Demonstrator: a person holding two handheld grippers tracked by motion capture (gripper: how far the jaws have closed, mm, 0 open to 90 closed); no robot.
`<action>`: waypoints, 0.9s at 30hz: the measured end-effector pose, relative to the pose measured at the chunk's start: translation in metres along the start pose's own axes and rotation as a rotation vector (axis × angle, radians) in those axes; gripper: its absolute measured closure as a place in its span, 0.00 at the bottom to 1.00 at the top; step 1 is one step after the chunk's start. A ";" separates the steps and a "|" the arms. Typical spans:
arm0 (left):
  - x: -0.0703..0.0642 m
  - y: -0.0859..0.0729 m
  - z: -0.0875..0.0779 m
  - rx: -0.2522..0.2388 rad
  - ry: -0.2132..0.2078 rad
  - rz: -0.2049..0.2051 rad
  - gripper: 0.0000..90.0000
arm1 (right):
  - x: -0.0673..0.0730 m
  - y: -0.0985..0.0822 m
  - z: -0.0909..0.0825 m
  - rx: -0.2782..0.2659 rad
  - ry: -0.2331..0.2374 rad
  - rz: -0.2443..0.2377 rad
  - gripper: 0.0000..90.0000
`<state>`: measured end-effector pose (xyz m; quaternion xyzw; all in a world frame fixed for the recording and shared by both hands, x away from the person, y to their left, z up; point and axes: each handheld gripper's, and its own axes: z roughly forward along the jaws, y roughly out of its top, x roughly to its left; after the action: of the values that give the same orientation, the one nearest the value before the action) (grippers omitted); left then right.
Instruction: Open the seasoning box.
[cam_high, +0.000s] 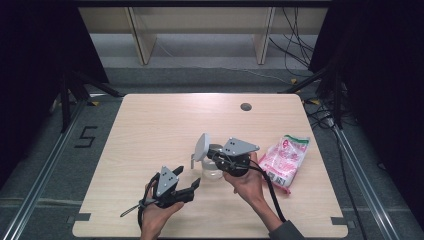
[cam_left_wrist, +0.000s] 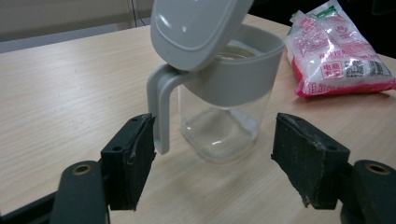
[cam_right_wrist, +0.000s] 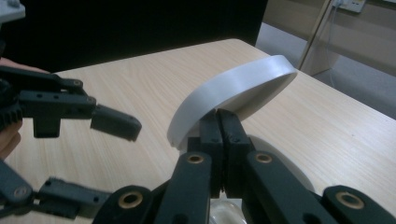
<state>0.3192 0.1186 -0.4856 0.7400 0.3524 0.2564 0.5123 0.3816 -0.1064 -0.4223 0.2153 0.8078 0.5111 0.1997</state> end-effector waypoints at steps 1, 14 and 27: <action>-0.001 -0.001 0.000 -0.002 0.000 -0.010 0.31 | 0.002 0.001 0.001 0.008 0.015 0.026 1.00; -0.006 -0.013 -0.007 -0.003 -0.006 -0.028 0.30 | 0.012 0.009 0.015 0.001 0.040 0.021 0.97; -0.021 -0.022 -0.008 0.012 -0.029 -0.025 0.29 | -0.011 -0.030 -0.040 -0.008 -0.051 0.121 0.78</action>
<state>0.2943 0.1118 -0.5035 0.7420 0.3558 0.2372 0.5163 0.3647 -0.1531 -0.4323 0.2758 0.7860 0.5197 0.1900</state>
